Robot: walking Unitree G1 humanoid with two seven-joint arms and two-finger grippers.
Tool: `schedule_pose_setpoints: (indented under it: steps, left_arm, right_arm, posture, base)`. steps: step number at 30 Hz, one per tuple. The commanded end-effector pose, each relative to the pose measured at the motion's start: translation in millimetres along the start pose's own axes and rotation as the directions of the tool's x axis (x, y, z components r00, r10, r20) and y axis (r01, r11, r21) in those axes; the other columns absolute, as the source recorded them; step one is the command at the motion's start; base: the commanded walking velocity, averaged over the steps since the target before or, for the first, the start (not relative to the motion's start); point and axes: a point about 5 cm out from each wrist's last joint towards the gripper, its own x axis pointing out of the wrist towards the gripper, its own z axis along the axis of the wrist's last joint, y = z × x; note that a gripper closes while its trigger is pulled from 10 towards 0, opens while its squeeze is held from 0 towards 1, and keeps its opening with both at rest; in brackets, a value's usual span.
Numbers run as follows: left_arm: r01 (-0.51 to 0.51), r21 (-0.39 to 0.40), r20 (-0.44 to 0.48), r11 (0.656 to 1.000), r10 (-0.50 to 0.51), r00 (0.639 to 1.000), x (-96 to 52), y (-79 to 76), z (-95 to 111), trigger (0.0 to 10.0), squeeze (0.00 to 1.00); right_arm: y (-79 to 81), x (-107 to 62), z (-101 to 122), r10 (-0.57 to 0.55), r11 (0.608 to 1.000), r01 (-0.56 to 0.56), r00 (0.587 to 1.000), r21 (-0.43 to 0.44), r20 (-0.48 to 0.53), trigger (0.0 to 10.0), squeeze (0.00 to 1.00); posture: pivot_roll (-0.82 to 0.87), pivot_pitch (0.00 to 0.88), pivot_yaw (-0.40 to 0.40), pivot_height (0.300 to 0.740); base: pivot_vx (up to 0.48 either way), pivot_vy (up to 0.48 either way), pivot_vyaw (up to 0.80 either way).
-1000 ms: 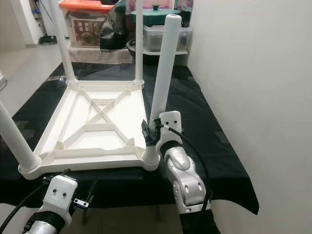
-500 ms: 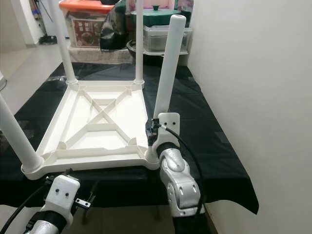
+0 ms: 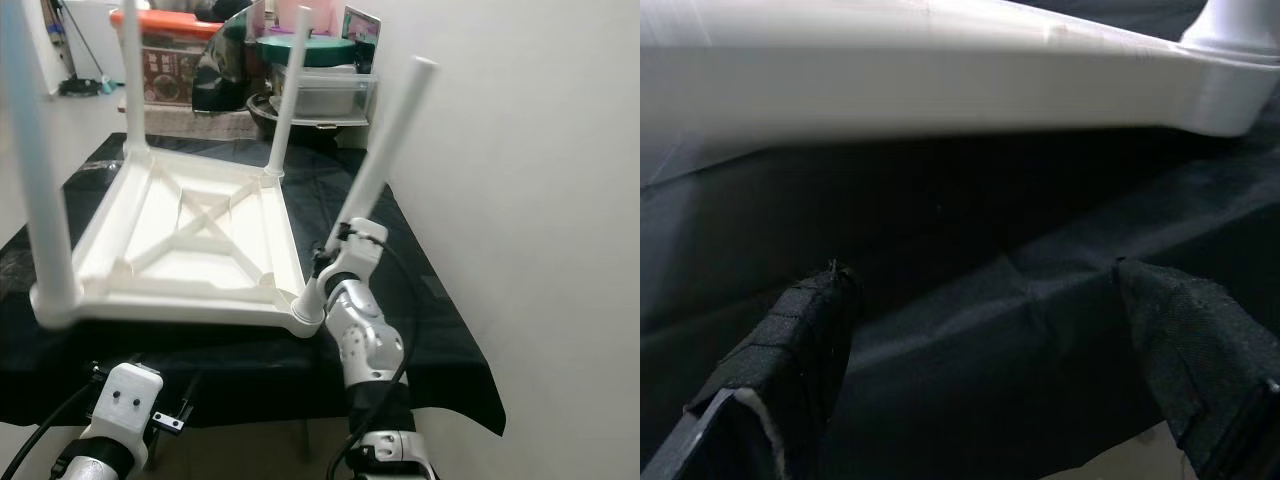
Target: Building children table
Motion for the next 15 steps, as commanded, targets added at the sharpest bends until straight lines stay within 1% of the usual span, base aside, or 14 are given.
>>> schedule_pose_setpoints:
  steps: [1,2,3,4,5,6,7,8,11,15]
  left_arm:
    - [0.012,0.007,-0.002,1.000,-0.012,1.000,-1.2,-1.4,1.7,10.0,0.00]
    - [0.012,0.007,-0.002,1.000,-0.012,1.000,-1.2,-1.4,1.7,10.0,0.00]
    - [0.015,0.007,-0.004,1.000,-0.015,1.000,-1.5,-1.9,1.9,10.0,0.00]
    - [0.017,0.006,-0.005,1.000,-0.017,1.000,-1.7,-2.2,1.9,10.0,0.00]
    - [0.017,0.006,-0.005,1.000,-0.017,1.000,-1.7,-2.2,1.9,10.0,0.00]
    - [0.022,0.009,-0.005,1.000,-0.022,1.000,-2.0,-2.5,2.4,10.0,0.00]
    - [0.026,0.011,-0.006,1.000,-0.026,1.000,-2.7,-2.7,3.0,10.0,0.00]
    - [0.028,0.012,-0.006,1.000,-0.028,1.000,-3.2,-2.9,3.5,10.0,0.00]
    - [0.036,0.013,-0.012,0.999,-0.036,0.999,-7.0,-3.7,4.7,10.0,0.00]
    - [0.037,0.011,-0.011,0.999,-0.037,0.999,-8.8,-4.1,5.5,10.0,0.00]
  right_arm:
    - [47.8,-0.7,-48.7,0.112,0.951,-0.047,0.973,0.305,-0.201,0.0,0.00]
    - [47.8,-0.7,-48.7,0.112,0.951,-0.047,0.973,0.305,-0.201,0.0,0.00]
    - [52.0,-0.2,-54.4,0.121,0.931,-0.031,0.966,0.365,-0.227,0.0,0.00]
    - [54.7,0.8,-57.7,0.127,0.916,-0.020,0.962,0.402,-0.243,0.0,0.00]
    - [54.7,0.8,-57.7,0.127,0.916,-0.020,0.962,0.402,-0.243,0.0,0.00]
    - [59.4,1.6,-63.6,0.122,0.898,0.009,0.956,0.440,-0.268,0.0,0.00]
    - [67.6,1.6,-70.5,0.136,0.886,0.015,0.947,0.463,-0.291,0.0,0.00]
    - [73.0,1.4,-74.8,0.146,0.882,0.015,0.941,0.471,-0.304,0.0,0.00]
    - [89.6,1.0,-88.0,0.173,0.851,0.041,0.919,0.523,-0.354,0.0,0.00]
    - [94.4,1.1,-91.6,0.176,0.840,0.057,0.912,0.539,-0.371,0.0,0.00]
  posture:
    - [0.23,0.000,-0.085,0.740]
    - [0.23,0.000,-0.085,0.740]
    - [0.23,0.000,-0.084,0.740]
    - [0.23,0.000,-0.084,0.740]
    - [0.23,0.000,-0.084,0.740]
    - [0.23,0.000,-0.084,0.740]
    - [0.24,0.000,-0.087,0.740]
    - [0.24,0.000,-0.087,0.740]
    - [0.26,0.000,-0.092,0.740]
    - [0.26,0.000,-0.092,0.740]
  base:
    - [0.000,0.000,0.00]
    - [0.000,0.000,0.00]
    - [0.000,0.000,0.00]
    - [0.000,0.000,0.00]
    - [0.000,0.000,0.00]
    - [0.000,0.000,0.00]
    - [0.000,0.000,0.00]
    - [0.000,0.000,0.00]
    - [0.000,0.000,0.00]
    - [0.000,0.000,0.00]
